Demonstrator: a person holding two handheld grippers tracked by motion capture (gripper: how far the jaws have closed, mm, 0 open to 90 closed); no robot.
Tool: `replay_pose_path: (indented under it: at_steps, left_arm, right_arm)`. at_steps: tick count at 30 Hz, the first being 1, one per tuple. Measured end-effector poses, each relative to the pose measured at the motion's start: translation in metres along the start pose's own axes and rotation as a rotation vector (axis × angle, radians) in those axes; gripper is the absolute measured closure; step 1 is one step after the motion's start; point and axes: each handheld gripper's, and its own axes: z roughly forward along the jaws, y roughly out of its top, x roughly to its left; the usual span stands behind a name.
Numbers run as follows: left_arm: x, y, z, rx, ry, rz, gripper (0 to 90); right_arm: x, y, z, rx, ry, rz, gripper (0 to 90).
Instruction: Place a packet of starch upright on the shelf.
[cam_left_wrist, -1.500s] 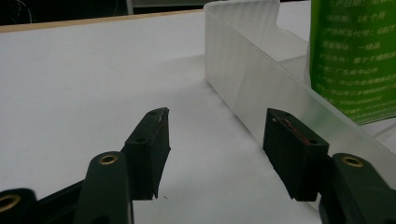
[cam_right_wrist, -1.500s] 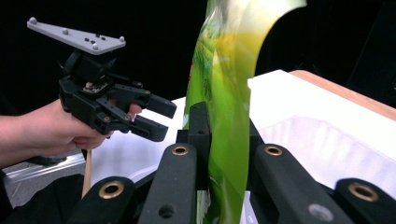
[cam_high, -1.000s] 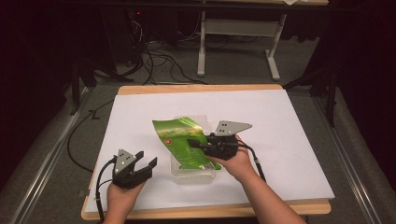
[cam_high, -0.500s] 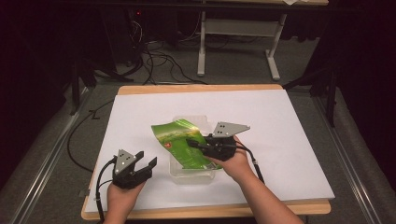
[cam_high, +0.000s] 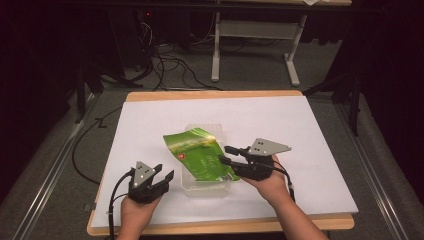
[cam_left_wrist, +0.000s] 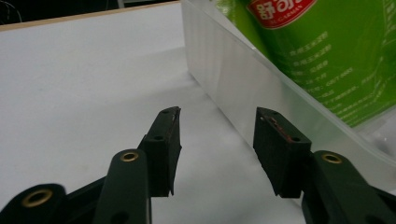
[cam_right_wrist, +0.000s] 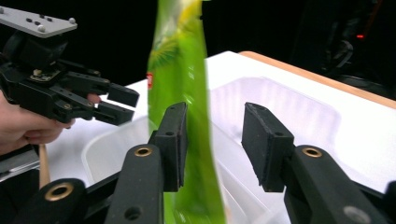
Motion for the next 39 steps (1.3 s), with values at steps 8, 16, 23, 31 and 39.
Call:
replay_pose_path:
  at_steps: [8,16,23,31,39]
  left_arm:
    - [-0.012,-0.003,0.012,0.07,-0.044,-0.011,80.8]
    - [-0.026,-0.006,0.022,0.111,-0.077,0.011,90.0]
    - [-0.029,-0.007,0.023,0.119,-0.071,0.003,90.0]
    - [-0.03,-0.006,0.023,0.116,-0.089,0.002,90.0]
    - [-0.032,-0.006,0.024,0.115,-0.1,0.008,90.0]
  right_arm:
    - [-0.007,-0.024,-0.033,0.017,-0.088,0.057,69.7]
    - [-0.005,-0.037,-0.031,0.108,-0.097,0.068,88.4]
    - [0.004,-0.043,-0.014,0.207,-0.119,0.073,90.0]
    - [0.007,-0.045,-0.006,0.233,-0.114,0.057,90.0]
    - [0.005,-0.045,-0.004,0.235,-0.149,0.068,90.0]
